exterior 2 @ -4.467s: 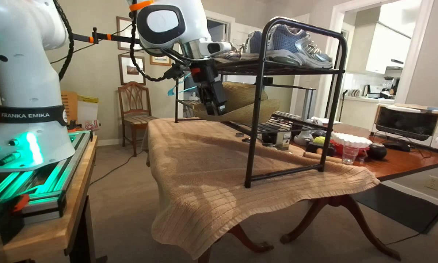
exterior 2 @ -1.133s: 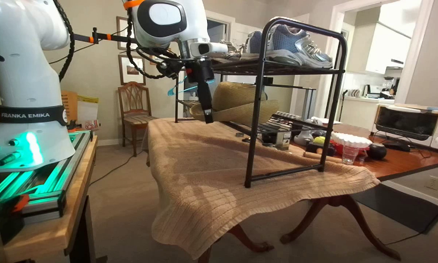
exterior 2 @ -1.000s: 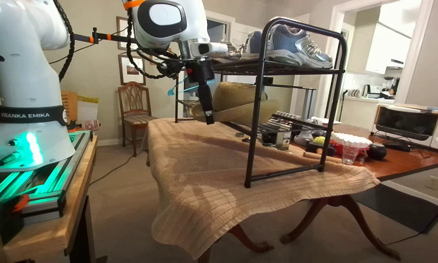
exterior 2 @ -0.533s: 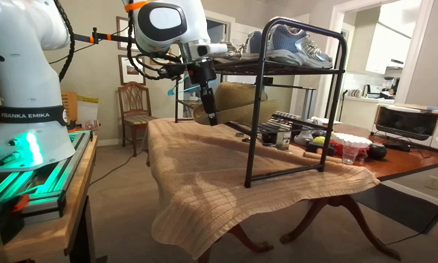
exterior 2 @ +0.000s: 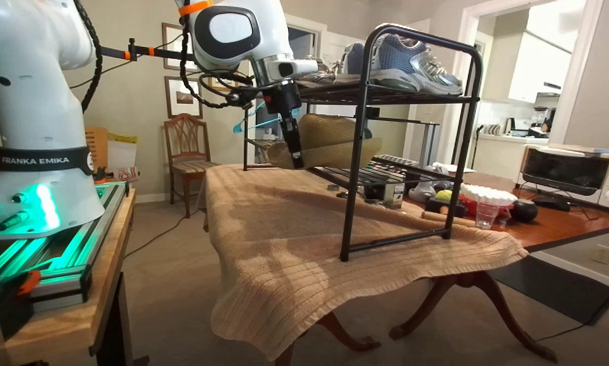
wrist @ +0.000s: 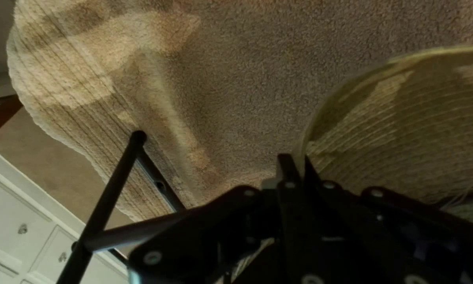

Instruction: Put the hat on the top shelf of the rack

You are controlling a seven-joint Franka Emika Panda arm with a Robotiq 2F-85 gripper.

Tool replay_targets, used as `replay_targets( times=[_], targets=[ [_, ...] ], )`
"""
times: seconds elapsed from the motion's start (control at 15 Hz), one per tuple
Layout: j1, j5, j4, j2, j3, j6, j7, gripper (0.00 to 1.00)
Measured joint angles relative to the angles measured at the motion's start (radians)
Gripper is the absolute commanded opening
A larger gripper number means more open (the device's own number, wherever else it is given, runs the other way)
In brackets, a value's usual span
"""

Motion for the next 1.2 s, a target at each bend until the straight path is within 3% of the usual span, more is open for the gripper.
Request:
replay_targets(
  times=[0.4,0.8,1.2],
  targets=[
    [0.034,0.012,0.005,-0.119,0.0,-0.129,-0.173,0.01],
    [0.033,0.008,0.006,-0.246,0.007,-0.423,-0.178,0.01],
    [0.056,0.017,0.005,-0.361,0.006,-0.563,-0.249,0.01]
  ],
)
